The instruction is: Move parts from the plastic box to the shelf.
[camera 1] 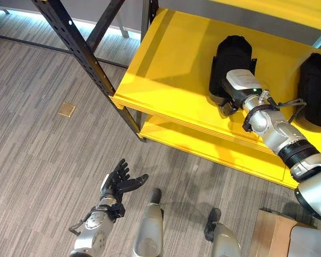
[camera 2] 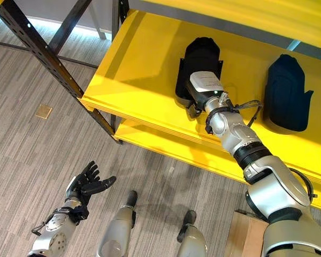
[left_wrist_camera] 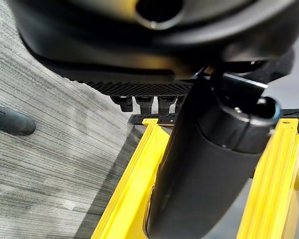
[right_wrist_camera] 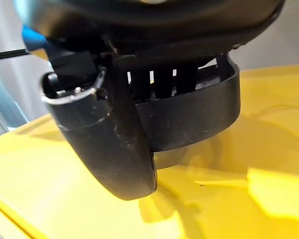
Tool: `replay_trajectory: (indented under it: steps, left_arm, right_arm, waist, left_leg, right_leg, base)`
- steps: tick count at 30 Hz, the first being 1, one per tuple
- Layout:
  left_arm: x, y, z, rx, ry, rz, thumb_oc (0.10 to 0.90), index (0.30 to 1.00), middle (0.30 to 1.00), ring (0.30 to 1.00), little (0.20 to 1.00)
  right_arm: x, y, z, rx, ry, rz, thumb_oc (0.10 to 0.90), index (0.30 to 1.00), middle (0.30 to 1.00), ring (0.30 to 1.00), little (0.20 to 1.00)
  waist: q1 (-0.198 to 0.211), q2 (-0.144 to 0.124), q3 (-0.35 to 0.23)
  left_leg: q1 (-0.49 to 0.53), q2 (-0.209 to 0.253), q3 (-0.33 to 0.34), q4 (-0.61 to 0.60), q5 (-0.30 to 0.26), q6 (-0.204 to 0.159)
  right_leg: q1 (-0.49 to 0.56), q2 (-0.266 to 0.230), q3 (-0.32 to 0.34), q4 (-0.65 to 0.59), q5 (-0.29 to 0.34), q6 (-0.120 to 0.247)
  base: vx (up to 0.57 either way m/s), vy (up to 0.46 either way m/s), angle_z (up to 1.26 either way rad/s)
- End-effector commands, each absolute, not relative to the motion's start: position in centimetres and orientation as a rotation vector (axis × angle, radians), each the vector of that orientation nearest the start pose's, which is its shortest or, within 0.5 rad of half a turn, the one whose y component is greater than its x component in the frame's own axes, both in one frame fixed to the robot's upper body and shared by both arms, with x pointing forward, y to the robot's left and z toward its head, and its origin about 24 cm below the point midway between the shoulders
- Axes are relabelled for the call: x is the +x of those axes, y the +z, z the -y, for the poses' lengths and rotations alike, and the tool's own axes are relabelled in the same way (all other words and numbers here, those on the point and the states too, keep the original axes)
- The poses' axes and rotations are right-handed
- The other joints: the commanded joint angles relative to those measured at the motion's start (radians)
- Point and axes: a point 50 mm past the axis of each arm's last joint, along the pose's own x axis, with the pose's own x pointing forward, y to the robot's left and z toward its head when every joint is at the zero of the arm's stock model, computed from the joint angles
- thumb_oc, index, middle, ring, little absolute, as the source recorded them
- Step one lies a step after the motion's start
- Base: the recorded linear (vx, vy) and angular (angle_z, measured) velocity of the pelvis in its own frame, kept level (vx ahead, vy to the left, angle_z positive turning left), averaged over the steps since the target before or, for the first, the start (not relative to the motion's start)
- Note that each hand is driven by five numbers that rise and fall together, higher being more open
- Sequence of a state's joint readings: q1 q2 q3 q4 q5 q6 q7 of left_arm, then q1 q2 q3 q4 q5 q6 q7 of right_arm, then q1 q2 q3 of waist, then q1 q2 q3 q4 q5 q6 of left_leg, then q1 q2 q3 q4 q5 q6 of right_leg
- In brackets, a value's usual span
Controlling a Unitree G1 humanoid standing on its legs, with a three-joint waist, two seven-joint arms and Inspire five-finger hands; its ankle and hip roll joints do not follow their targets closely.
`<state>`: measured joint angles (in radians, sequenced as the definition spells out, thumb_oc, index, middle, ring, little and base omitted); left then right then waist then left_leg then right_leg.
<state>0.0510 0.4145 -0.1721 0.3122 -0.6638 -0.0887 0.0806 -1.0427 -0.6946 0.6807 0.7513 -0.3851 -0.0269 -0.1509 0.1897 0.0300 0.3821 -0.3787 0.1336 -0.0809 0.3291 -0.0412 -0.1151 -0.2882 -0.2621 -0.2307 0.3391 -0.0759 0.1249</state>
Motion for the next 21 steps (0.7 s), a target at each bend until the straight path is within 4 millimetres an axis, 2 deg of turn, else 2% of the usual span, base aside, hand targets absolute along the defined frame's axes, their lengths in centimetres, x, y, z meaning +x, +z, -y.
replay_trajectory:
  steps: [1,9,21]
  left_arm:
    - [23.3,0.5,-23.8,-0.161,0.111,-0.162,0.9,1.0,1.0,1.0,1.0]
    - [23.2,0.4,-23.7,-0.163,0.11,-0.168,0.9,1.0,1.0,1.0,1.0]
    - [23.1,0.3,-23.9,-0.156,0.118,-0.172,0.9,1.0,1.0,1.0,1.0]
  right_arm:
    - [40.0,22.8,20.2,-1.369,-0.086,0.335,0.4,0.3,0.3,0.3,0.3]
    - [39.8,21.5,20.7,-1.359,-0.078,0.306,0.4,0.3,0.3,0.3,0.3]
    - [39.7,21.6,21.4,-1.342,-0.116,0.298,0.4,0.3,0.3,0.3,0.3]
  waist:
    - [-0.01,-0.019,-0.019]
    - [-0.024,-0.018,-0.018]
    - [-0.028,-0.016,-0.015]
  left_leg:
    - [-0.058,0.059,-0.028,0.033,-0.007,-0.005]
    - [-0.057,0.063,-0.021,0.036,-0.009,-0.006]
    - [-0.061,0.064,-0.018,0.039,-0.009,-0.006]
  right_leg:
    - [0.081,-0.075,0.022,-0.023,-0.001,0.036]
    - [0.073,-0.074,0.03,-0.018,-0.001,0.035]
    - [0.067,-0.075,0.033,-0.007,-0.004,0.035]
  base:
    - [0.0,0.0,0.0]
    - [0.0,0.0,0.0]
    - [0.0,0.0,0.0]
